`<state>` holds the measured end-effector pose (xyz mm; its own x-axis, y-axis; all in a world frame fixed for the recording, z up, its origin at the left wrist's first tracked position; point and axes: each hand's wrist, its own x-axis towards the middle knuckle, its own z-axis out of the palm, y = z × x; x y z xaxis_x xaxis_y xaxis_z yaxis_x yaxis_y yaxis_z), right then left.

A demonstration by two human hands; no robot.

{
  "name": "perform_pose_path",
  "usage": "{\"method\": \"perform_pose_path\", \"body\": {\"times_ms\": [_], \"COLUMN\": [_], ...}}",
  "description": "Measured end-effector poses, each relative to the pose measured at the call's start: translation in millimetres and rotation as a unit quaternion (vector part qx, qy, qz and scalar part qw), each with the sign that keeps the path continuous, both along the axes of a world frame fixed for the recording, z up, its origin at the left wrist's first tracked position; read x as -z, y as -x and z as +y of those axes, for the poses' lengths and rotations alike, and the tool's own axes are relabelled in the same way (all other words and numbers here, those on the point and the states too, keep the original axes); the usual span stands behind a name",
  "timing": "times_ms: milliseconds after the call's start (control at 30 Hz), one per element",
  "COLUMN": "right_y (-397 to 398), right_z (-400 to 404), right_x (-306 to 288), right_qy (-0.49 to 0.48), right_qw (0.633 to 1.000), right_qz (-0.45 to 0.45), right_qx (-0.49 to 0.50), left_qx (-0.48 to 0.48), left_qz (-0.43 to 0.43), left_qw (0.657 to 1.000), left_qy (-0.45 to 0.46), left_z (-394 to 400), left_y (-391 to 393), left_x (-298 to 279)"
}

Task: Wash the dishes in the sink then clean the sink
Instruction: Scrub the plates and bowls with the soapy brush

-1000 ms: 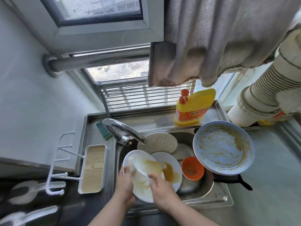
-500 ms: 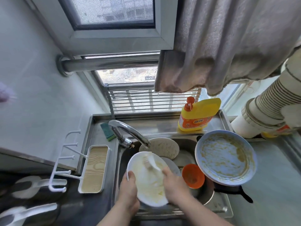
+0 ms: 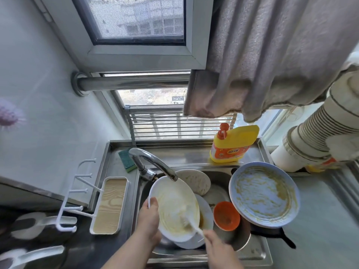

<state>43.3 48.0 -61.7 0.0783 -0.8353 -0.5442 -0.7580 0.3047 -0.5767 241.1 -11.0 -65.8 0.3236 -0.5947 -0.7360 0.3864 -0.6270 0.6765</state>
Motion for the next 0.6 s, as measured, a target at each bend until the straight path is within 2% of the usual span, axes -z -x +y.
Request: {"method": "perform_pose_path", "body": {"times_ms": [33, 67, 100, 133, 167, 200, 233, 267, 300, 333, 367, 400, 433, 467, 500, 533, 567, 600], "right_y": [-10.2, -24.7, -32.6, -26.7, -23.8, -19.0, 24.3, -2.8, 3.5, 10.5, -3.8, -17.3, -26.6, -26.6, -22.7, -27.0, 11.9, -19.5], "right_z": [16.5, 20.5, 14.1, 9.7, 0.1, -17.4, 9.8, -26.0, -30.5, -38.5, -39.0, -33.5, -16.9, -1.1, 4.6, 10.8, 22.0, -32.4], "right_x": [-4.3, -1.3, -23.2, -34.0, -46.0, -25.6, -41.7, 13.4, 84.1, 157.4, 216.1, 230.6, 207.0, 144.5, 49.6, -12.7, -57.1, -41.5], "right_qy": [-0.009, 0.029, -0.036, 0.005, -0.03, 0.014, -0.047, -0.013, -0.052, -0.022, 0.056, 0.106, 0.052, -0.011, -0.048, -0.003, -0.025, -0.036], "right_qw": [0.999, 0.998, 0.998, 0.999, 0.999, 0.999, 0.998, 0.998, 0.997, 0.996, 0.995, 0.99, 0.997, 1.0, 0.998, 0.996, 0.999, 0.994], "right_qz": [0.04, 0.046, 0.04, -0.036, -0.032, -0.015, 0.028, -0.008, 0.046, 0.082, 0.077, 0.092, 0.044, 0.006, 0.002, -0.076, -0.031, -0.076], "right_qx": [-0.013, -0.031, -0.045, -0.005, 0.0, 0.034, 0.007, 0.056, 0.024, 0.026, -0.007, -0.031, -0.021, -0.013, -0.028, 0.034, 0.017, 0.072], "left_qx": [0.0, 0.004, 0.006, 0.004, 0.005, 0.009, 0.011, 0.011, 0.011, 0.011, 0.012, 0.014, 0.021, 0.027, 0.032, 0.037, 0.043, 0.053], "left_qz": [-0.005, -0.01, -0.008, -0.002, 0.003, 0.007, 0.008, 0.01, 0.007, -0.001, -0.009, -0.016, -0.022, -0.025, -0.027, -0.026, -0.026, -0.026], "left_qw": [1.0, 1.0, 1.0, 1.0, 1.0, 1.0, 1.0, 1.0, 1.0, 1.0, 1.0, 1.0, 0.999, 0.999, 0.999, 0.999, 0.999, 0.998], "left_qy": [0.0, 0.0, 0.001, -0.001, 0.0, 0.001, 0.011, 0.018, 0.024, 0.022, 0.022, 0.02, 0.018, 0.016, 0.016, 0.015, 0.018, 0.024], "left_z": [-1.1, -1.0, 0.7, 2.8, 4.4, 5.2, 3.9, 1.7, -0.9, -3.5, -5.2, -5.6, -4.5, -1.8, 1.5, 4.4, 6.7, 8.1], "left_y": [0.7, 3.2, 6.8, 10.4, 13.4, 14.8, 14.4, 12.3, 9.6, 7.8, 6.6, 6.3, 7.9, 11.0, 14.4, 17.5, 19.8, 22.0], "left_x": [1.6, 3.0, 5.1, 4.5, 3.7, 1.7, 1.5, 0.2, 0.1, -1.4, -0.9, 0.6, 1.7, 1.2, 0.1, -2.8, -5.7, -9.5]}}
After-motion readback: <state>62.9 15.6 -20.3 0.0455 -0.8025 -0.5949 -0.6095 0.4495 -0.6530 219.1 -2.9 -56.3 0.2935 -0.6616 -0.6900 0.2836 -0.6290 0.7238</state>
